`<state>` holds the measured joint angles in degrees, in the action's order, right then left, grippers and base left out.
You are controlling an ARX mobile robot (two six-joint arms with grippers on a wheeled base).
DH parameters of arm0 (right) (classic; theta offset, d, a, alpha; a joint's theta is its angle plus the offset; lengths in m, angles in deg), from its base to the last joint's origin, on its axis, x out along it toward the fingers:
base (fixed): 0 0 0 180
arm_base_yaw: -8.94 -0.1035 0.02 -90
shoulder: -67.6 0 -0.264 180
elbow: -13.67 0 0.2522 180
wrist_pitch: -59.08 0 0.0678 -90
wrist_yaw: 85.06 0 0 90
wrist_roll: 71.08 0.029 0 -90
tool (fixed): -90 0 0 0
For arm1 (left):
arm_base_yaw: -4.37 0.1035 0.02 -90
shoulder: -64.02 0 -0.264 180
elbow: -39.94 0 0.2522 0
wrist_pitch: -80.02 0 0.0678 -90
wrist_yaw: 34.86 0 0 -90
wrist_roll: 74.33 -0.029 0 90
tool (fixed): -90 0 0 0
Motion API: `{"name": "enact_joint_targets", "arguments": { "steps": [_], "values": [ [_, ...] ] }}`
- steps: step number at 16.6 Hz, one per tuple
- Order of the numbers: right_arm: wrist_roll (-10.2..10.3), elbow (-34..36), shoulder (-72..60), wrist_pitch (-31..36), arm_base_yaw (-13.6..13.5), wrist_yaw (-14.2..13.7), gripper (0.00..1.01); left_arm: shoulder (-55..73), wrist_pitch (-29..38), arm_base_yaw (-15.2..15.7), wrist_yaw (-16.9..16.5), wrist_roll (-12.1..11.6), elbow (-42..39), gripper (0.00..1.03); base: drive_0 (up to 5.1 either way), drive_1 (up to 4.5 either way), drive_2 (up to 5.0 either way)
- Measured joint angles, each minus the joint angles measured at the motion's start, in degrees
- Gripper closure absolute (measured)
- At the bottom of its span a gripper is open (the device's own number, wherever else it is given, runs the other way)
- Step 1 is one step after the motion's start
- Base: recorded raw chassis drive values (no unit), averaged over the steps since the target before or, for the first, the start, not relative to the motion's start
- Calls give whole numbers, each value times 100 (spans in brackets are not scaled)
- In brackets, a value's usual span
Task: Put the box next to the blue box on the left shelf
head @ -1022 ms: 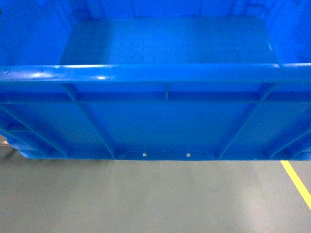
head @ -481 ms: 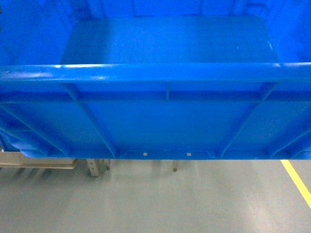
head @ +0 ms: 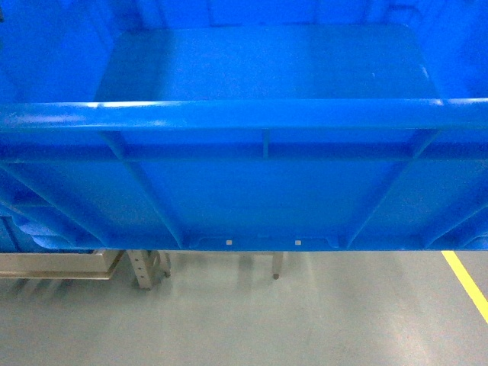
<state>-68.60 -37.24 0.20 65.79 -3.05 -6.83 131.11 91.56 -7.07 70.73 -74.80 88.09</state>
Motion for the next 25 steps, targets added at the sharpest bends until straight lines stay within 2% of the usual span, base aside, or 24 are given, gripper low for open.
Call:
{"name": "enact_joint_targets", "arguments": {
  "steps": [16,25],
  "values": [
    [0,0,0,-7,-2,7,82,-2,-15,17,2,-4,0,87,-474,99,368],
    [2,0,0,-9,-2,9,82,-2,-4,24,4,-4,0,87,-501,241,241]
  ]
}}
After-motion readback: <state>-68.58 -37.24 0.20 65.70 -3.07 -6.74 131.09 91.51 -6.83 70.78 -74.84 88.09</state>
